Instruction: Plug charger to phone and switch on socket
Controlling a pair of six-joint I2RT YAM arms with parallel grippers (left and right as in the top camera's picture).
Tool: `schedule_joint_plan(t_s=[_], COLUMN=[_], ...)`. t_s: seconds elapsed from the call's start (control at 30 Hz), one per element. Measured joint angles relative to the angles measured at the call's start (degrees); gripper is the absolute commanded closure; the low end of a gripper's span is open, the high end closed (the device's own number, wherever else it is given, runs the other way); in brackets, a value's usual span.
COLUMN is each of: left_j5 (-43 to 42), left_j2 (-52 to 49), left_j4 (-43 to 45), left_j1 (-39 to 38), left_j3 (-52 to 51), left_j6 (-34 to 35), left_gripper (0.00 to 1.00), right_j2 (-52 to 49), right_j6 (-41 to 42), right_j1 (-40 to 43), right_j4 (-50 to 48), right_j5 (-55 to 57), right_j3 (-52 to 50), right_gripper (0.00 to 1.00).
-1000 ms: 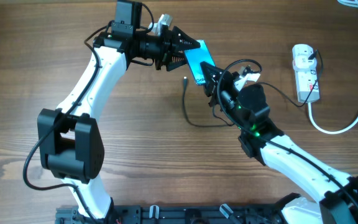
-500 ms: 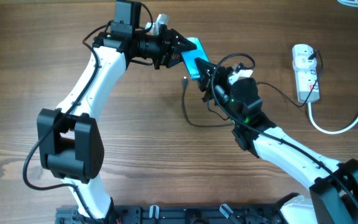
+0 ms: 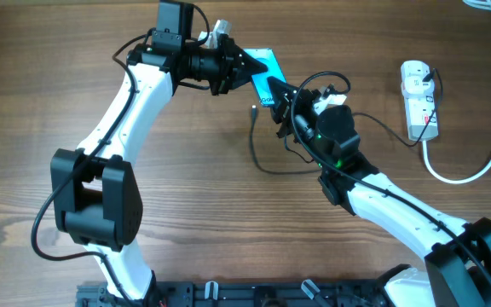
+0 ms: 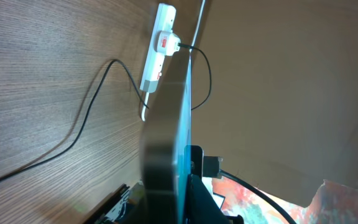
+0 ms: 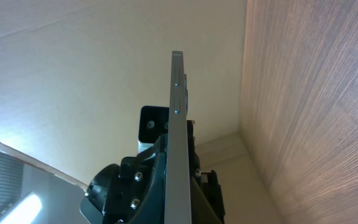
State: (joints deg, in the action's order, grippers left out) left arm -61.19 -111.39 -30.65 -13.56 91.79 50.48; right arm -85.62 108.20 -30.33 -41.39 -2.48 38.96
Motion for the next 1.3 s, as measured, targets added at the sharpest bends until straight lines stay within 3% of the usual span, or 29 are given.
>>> schedule_joint_plan(t_s=[0.1,0.13,0.17,0.23,0.5,0.67,0.77,0.9,1.07,1.2,1.3], left_j5=[-0.4,-0.5,-0.5,-0.3,6.7,12.3,14.7,17.7,17.6,15.7,15.6], left_j2=[0.0,0.0,0.0,0.0,0.0,0.0,0.1,0.1,0.1,0.1,0.1], left_j4=[0.1,0.1,0.1,0.1,-3.3,-6.3,-8.7,-12.5,-15.5,-18.2,-18.7], left_j1=[0.1,0.1,0.1,0.1,0.1,2.0,5.5,12.6,19.4,25.5,26.6], left_j3=[0.0,0.0,0.0,0.0,0.0,0.0,0.0,0.0,0.0,0.0,0.0], left_j6=[0.5,0.8,0.9,0.9,-2.4,-8.2,-13.1,-18.1,-22.0,-23.3,-24.1], left_gripper=[0.96,0.96,0.96,0.96,0.96,0.96,0.96,0.96,0.96,0.96,0.96], right_j2=[0.0,0.0,0.0,0.0,-0.1,-0.6,-0.7,-0.6,-0.6,-0.6,-0.7], right_j6=[1.4,1.6,1.7,1.8,0.7,-4.6,-12.1,-24.2,-42.4,-51.9,-59.3], right_j1=[0.0,0.0,0.0,0.0,-0.2,0.9,2.8,5.3,6.9,8.2,8.2], right_j4=[-0.2,-0.2,-0.2,-0.1,3.8,9.4,11.6,18.3,26.4,34.6,48.1], right_j5=[0.0,0.0,0.0,0.0,-3.1,-4.3,-5.7,-7.6,-17.4,-20.8,-20.8], right_j3=[0.0,0.0,0.0,0.0,0.1,0.1,0.2,0.5,0.8,1.2,7.4], right_gripper=[0.95,0.91,0.81,0.73,0.67,0.65,0.64,0.49,0.42,0.41,0.44])
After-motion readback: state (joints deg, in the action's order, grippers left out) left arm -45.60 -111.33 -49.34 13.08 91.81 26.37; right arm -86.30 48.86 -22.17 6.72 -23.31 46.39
